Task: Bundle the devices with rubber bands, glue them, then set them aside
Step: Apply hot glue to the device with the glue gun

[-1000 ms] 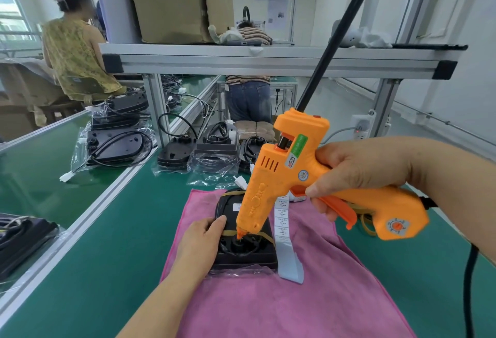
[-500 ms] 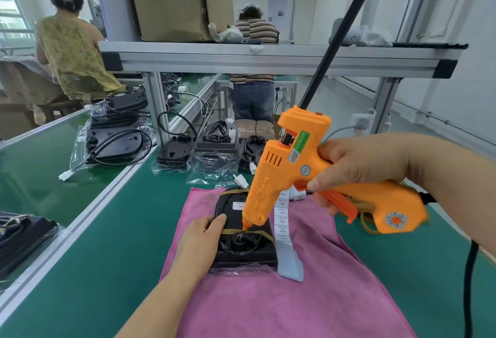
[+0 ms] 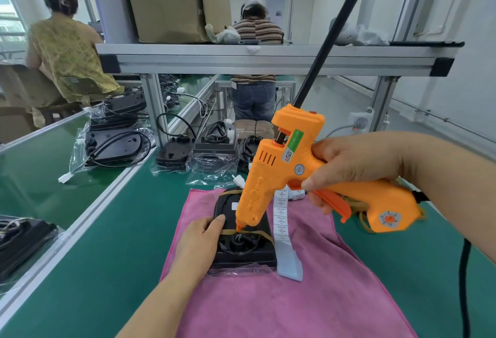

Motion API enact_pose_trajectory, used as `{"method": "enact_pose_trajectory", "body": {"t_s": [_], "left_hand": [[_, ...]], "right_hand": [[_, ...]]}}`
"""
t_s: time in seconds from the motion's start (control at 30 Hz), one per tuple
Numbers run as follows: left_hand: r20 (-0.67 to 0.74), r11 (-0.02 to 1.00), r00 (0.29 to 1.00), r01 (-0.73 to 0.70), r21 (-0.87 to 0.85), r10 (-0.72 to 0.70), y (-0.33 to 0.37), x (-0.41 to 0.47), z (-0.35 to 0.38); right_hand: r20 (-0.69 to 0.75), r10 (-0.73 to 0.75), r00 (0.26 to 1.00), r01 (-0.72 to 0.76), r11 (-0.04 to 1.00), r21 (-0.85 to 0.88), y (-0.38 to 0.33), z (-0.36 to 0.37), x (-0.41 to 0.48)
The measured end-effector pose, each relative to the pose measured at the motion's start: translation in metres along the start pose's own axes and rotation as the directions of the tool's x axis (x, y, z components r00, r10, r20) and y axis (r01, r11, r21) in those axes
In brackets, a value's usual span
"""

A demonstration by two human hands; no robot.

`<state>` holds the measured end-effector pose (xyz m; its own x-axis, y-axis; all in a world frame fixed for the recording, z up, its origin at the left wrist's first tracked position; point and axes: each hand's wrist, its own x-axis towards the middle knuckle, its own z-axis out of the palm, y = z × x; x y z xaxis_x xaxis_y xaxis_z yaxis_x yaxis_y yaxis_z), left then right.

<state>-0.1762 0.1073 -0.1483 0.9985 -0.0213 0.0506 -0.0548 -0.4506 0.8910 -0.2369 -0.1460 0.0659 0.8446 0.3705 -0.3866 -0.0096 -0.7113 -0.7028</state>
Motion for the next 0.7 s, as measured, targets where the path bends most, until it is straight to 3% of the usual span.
{"method": "enact_pose_trajectory", "body": {"t_s": [0.7], "left_hand": [[-0.004, 0.999, 1.0, 0.031, -0.014, -0.031, 0.0, 0.0, 0.0]], "right_hand": [[0.069, 0.03, 0.997, -0.029, 0.999, -0.018, 0.01, -0.003, -0.012]]}}
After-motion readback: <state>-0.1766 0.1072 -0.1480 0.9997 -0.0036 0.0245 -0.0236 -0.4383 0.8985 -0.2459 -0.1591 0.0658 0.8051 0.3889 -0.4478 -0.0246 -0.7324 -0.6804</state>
